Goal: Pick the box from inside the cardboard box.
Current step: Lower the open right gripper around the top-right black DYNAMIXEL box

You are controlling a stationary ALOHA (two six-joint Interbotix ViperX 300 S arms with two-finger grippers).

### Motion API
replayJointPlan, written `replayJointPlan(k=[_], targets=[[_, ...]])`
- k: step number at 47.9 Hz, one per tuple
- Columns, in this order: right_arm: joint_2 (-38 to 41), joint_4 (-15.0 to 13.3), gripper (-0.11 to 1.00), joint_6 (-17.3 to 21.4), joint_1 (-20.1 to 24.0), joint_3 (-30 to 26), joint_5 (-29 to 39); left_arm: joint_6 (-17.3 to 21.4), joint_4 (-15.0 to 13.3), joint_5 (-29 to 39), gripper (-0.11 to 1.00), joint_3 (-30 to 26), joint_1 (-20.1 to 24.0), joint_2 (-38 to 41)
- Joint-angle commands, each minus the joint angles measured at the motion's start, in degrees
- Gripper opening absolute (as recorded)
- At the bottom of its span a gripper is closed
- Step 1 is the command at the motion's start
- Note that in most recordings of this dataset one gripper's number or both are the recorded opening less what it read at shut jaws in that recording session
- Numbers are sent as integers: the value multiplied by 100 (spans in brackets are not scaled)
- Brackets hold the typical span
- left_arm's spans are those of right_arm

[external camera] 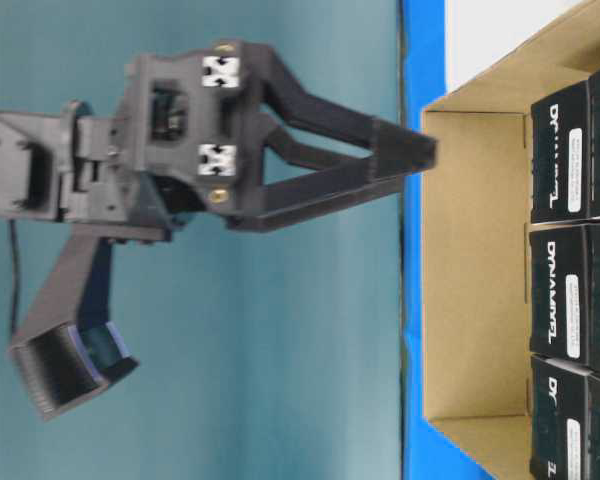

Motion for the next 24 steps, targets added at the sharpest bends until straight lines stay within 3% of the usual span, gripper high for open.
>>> replayJointPlan(k=[1, 14, 24], targets=[[26, 53, 100, 26, -9, 123, -246, -9, 9, 35, -7, -158, -35, 18], [167, 132, 100, 88, -18, 668, -1099, -9, 18, 44, -7, -158, -26, 35], [290, 149, 100, 88, -18, 712, -1354, -44, 9, 44, -7, -158, -26, 35]])
